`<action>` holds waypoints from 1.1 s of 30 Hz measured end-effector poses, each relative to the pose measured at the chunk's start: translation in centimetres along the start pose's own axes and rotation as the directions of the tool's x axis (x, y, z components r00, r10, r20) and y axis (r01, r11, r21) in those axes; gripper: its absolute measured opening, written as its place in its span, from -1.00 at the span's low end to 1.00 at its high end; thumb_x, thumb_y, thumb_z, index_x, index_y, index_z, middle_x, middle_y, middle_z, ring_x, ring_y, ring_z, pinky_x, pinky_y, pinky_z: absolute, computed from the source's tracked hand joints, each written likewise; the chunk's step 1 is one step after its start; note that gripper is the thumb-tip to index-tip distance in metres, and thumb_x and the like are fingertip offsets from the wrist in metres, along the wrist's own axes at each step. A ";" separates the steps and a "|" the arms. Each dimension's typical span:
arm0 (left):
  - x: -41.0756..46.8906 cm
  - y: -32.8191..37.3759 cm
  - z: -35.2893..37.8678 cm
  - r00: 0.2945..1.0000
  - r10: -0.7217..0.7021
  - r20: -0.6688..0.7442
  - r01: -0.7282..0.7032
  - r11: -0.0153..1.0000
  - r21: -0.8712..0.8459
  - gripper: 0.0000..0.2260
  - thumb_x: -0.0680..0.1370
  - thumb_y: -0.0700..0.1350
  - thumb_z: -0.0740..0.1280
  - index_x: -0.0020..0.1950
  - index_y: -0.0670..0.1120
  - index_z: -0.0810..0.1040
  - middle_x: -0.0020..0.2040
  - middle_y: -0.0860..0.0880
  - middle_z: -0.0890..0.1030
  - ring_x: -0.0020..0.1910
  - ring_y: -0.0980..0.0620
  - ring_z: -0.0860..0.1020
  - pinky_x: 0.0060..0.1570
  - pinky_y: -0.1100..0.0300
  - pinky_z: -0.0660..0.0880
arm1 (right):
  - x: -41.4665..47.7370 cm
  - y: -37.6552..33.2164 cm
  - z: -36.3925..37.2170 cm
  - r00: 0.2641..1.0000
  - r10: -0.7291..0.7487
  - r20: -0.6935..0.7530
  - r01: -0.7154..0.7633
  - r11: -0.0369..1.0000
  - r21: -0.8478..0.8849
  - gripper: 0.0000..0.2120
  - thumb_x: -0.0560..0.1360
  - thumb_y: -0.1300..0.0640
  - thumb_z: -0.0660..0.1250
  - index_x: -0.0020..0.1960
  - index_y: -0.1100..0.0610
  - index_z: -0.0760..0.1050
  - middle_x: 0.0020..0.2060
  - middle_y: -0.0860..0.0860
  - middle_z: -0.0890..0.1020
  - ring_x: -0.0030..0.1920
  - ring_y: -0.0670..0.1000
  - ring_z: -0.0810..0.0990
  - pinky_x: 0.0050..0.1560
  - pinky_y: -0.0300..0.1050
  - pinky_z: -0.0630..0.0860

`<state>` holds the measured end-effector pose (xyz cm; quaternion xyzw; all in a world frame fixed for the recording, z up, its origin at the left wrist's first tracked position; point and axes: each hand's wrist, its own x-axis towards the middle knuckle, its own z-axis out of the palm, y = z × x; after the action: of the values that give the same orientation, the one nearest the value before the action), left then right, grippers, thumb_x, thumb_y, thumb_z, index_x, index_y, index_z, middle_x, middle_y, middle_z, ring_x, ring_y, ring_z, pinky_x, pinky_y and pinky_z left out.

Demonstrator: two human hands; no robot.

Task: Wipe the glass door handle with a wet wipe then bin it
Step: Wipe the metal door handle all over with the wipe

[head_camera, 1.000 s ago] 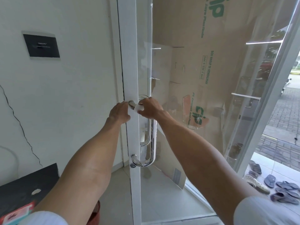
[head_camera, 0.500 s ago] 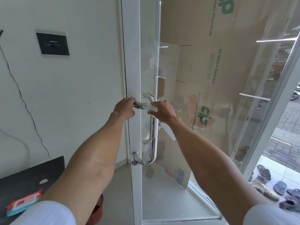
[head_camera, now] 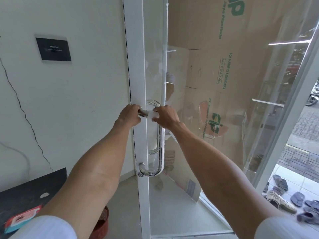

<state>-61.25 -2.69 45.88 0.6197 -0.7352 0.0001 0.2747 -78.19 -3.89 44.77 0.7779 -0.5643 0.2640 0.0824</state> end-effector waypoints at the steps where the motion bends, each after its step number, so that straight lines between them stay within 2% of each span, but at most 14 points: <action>1: 0.0 0.0 0.1 1.000 -0.006 0.003 0.006 1.000 -0.004 -0.53 0.42 -0.37 0.25 0.33 -0.19 0.51 0.18 -0.27 0.58 0.19 -0.25 0.52 0.14 0.03 0.52 | -0.6 0.6 0.5 0.999 0.046 -0.014 -0.045 0.998 0.036 -0.64 0.42 -0.05 0.45 0.17 0.05 0.59 -0.01 0.14 0.69 0.00 0.20 0.62 -0.09 -0.03 0.52; 5: 0.2 0.1 0.6 0.999 -0.034 0.007 0.035 0.999 -0.015 -0.52 0.42 -0.34 0.26 0.35 -0.16 0.49 0.15 -0.27 0.59 0.17 -0.25 0.53 0.14 0.05 0.51 | -3.4 2.7 3.0 0.974 0.223 -0.038 -0.211 0.955 0.210 -0.62 0.39 -0.11 0.47 0.07 0.14 0.61 -0.13 0.16 0.68 -0.12 0.22 0.63 -0.19 -0.04 0.52; 8: 0.3 0.2 1.0 0.999 -0.043 0.004 0.043 0.999 -0.010 -0.55 0.41 -0.36 0.24 0.30 -0.18 0.51 0.11 -0.29 0.60 0.12 -0.27 0.54 0.08 0.06 0.51 | -4.6 3.3 4.6 0.960 0.276 0.034 -0.277 0.935 0.220 -0.61 0.37 -0.12 0.48 0.00 0.17 0.61 -0.17 0.15 0.68 -0.16 0.20 0.63 -0.23 -0.06 0.50; 11: 0.5 0.3 1.3 0.999 -0.050 -0.002 0.050 0.999 -0.003 -0.56 0.41 -0.37 0.24 0.28 -0.17 0.51 0.11 -0.28 0.60 0.11 -0.27 0.55 0.08 0.05 0.52 | -4.5 3.2 4.5 0.962 0.268 0.045 -0.271 0.940 0.207 -0.63 0.36 -0.12 0.49 -0.05 0.16 0.62 -0.20 0.13 0.69 -0.16 0.19 0.64 -0.16 -0.01 0.58; 17: 0.7 0.3 1.9 0.998 -0.061 -0.019 0.061 0.998 -0.001 -0.51 0.42 -0.38 0.26 0.34 -0.16 0.48 0.14 -0.28 0.60 0.14 -0.27 0.54 0.09 0.05 0.50 | -2.0 2.3 1.6 0.978 0.187 -0.089 -0.165 0.963 0.213 -0.73 0.39 -0.09 0.45 -0.13 0.12 0.61 -0.29 0.11 0.66 -0.26 0.17 0.61 -0.25 -0.01 0.58; 20: 0.6 0.3 2.2 0.998 -0.048 -0.036 0.048 0.999 -0.011 -0.53 0.41 -0.40 0.26 0.32 -0.19 0.46 0.11 -0.27 0.61 0.12 -0.28 0.54 0.05 0.03 0.50 | -1.3 1.6 1.1 0.985 0.137 -0.102 -0.117 0.977 0.178 -0.77 0.40 -0.08 0.44 -0.12 0.09 0.61 -0.27 0.13 0.67 -0.24 0.19 0.60 -0.24 0.01 0.58; 23: 0.4 0.1 2.4 0.998 -0.040 -0.051 0.038 0.999 -0.032 -0.52 0.42 -0.41 0.27 0.34 -0.20 0.44 0.09 -0.29 0.61 0.12 -0.29 0.54 0.02 0.04 0.48 | -2.3 1.9 2.5 0.971 0.223 -0.081 -0.198 0.950 0.241 -0.71 0.39 -0.09 0.46 -0.02 0.10 0.63 -0.25 0.11 0.68 -0.21 0.18 0.61 -0.21 -0.02 0.56; 26: 0.1 -0.1 2.8 0.998 -0.035 -0.059 0.032 0.998 -0.050 -0.44 0.43 -0.43 0.25 0.43 -0.20 0.36 0.17 -0.30 0.59 0.18 -0.29 0.52 0.10 0.04 0.46 | -3.9 2.5 4.2 0.939 0.341 -0.032 -0.311 0.888 0.339 -0.67 0.39 -0.11 0.47 -0.10 0.16 0.59 -0.33 0.04 0.56 -0.27 0.13 0.52 -0.30 -0.12 0.36; 29: -0.1 -0.4 3.2 0.997 -0.039 -0.067 0.034 0.997 -0.073 -0.38 0.45 -0.43 0.25 0.51 -0.19 0.27 0.29 -0.29 0.52 0.27 -0.28 0.48 0.24 0.03 0.43 | -4.9 2.6 5.1 0.930 0.367 -0.014 -0.340 0.874 0.346 -0.66 0.40 -0.12 0.45 -0.09 0.17 0.59 -0.33 0.04 0.52 -0.28 0.10 0.46 -0.28 -0.14 0.32; 33: -0.2 -0.6 3.4 0.996 -0.031 -0.079 0.025 0.997 -0.074 -0.36 0.44 -0.41 0.27 0.52 -0.19 0.25 0.29 -0.29 0.52 0.26 -0.28 0.49 0.24 0.03 0.43 | -4.8 2.3 4.5 0.934 0.356 0.001 -0.340 0.890 0.303 -0.71 0.40 -0.12 0.46 -0.19 0.08 0.49 -0.31 0.04 0.51 -0.28 0.12 0.46 -0.27 -0.11 0.34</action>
<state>-62.07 -3.85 42.72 0.6189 -0.7144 -0.0057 0.3263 -79.90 -2.60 38.13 0.6601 -0.6455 0.3778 -0.0692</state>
